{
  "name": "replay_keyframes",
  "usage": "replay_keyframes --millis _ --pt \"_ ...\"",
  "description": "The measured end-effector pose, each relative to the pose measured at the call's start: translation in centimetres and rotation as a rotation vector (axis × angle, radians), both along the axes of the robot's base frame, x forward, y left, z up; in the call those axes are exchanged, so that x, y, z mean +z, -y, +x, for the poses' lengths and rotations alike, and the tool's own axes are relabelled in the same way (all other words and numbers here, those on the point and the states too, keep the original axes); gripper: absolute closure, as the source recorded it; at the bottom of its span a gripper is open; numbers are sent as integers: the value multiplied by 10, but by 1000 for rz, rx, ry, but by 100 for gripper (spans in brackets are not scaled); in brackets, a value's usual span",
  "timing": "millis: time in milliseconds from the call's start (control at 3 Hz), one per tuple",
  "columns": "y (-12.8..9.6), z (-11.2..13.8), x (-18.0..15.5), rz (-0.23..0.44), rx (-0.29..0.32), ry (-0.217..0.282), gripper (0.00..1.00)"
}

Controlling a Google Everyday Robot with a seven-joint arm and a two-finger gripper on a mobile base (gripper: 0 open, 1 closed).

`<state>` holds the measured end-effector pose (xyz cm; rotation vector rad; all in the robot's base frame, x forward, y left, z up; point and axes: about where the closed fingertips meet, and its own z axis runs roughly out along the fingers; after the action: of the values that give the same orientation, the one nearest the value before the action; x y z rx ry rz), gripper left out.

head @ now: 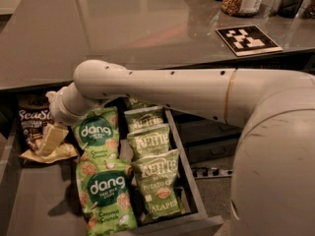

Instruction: Pick brown chip bag from top drawer and place on counter

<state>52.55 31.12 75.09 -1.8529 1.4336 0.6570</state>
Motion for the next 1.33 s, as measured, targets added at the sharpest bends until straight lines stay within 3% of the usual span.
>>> replay_keyframes --millis 333,667,1000,1333 --pt "-17 10 8 52 -69 -8 0" --pt "-17 10 8 53 -69 -7 0" --pt "-22 13 2 24 -59 -21 0" --pt "-26 19 -12 -88 -67 -21 0"
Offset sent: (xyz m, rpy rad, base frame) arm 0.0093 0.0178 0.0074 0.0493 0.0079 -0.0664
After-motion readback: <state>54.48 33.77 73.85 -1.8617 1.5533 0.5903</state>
